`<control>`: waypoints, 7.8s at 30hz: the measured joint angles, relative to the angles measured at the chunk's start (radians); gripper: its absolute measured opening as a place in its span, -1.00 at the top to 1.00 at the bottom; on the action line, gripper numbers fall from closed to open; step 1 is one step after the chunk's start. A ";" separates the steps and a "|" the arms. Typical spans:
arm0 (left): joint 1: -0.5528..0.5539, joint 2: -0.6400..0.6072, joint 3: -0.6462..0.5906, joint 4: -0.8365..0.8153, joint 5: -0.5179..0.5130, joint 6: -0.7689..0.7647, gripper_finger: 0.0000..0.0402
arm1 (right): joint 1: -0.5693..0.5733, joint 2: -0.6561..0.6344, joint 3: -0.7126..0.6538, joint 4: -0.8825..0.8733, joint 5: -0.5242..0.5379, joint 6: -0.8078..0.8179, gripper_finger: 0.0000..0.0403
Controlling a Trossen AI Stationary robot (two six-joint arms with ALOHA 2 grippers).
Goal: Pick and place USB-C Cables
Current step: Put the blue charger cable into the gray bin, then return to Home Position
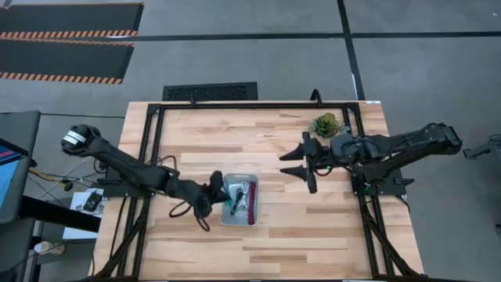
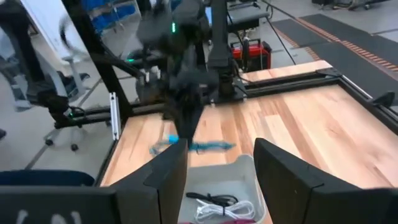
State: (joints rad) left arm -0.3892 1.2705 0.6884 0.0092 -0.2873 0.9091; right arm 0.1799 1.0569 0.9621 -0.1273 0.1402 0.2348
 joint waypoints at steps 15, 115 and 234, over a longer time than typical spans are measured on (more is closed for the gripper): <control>-0.002 0.328 0.223 -0.209 -0.038 0.303 1.00 | 0.007 0.008 0.000 -0.117 0.026 0.035 -0.02; 0.200 -1.272 -0.563 0.142 -0.235 -1.035 -0.09 | -0.196 -0.877 -0.776 0.499 0.042 0.072 -0.02; 0.190 -1.230 -0.679 0.076 -0.220 -1.036 -0.09 | -0.150 -1.022 -0.956 0.172 0.018 -0.156 -0.02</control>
State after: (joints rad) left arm -0.1993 0.0402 0.0090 0.0849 -0.5072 -0.1272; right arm 0.0303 0.0345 0.0059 0.0452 0.1577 0.0790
